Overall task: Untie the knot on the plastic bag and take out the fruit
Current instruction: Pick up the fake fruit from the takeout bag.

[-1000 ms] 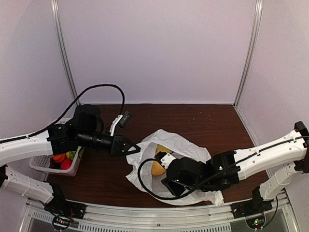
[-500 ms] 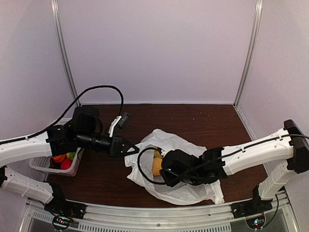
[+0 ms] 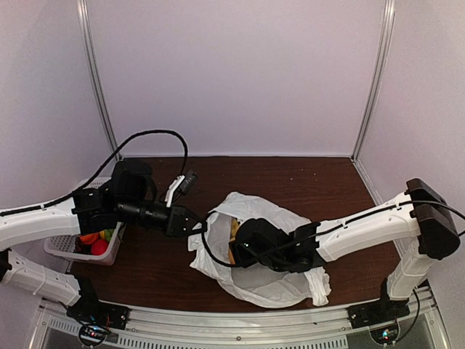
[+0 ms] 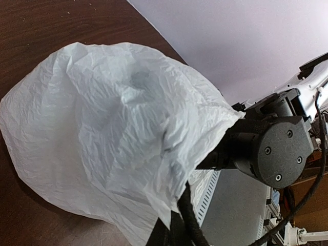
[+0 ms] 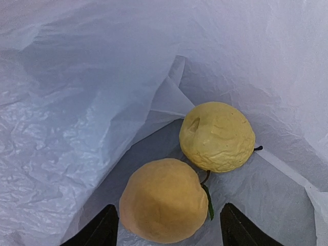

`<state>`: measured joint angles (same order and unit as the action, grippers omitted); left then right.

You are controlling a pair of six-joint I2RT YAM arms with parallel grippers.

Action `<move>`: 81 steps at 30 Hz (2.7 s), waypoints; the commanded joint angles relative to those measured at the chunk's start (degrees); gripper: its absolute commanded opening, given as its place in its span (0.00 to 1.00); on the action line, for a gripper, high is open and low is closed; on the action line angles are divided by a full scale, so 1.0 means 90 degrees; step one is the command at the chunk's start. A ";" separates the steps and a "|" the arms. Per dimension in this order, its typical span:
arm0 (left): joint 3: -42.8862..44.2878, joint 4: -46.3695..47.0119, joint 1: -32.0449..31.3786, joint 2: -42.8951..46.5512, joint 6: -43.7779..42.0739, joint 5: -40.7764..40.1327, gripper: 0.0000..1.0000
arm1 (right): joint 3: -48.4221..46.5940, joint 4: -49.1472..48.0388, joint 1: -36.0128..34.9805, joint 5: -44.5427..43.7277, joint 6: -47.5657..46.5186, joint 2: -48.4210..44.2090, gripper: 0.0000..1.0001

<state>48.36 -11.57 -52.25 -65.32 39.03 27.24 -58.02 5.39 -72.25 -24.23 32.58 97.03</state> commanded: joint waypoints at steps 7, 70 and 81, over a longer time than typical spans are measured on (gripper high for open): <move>0.0062 0.0231 -0.0029 -0.0183 0.0009 0.0083 0.00 | -0.0245 -0.0423 0.0267 0.0221 -0.0126 0.0705 0.80; 0.1725 -0.1300 -0.0034 0.0353 -0.0183 -0.1696 0.90 | 0.0197 -0.0924 -0.1226 -0.0878 -0.1865 -0.3335 0.57; 0.2446 -0.0057 -0.0326 -0.0244 0.0471 -0.0055 0.94 | -0.0346 -0.1499 -0.1222 -0.0886 -0.3217 -0.3353 0.57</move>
<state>68.12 -17.76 -54.17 -64.40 40.53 20.53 -58.59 -5.72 -83.02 -31.22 9.21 66.50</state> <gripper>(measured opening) 0.927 0.574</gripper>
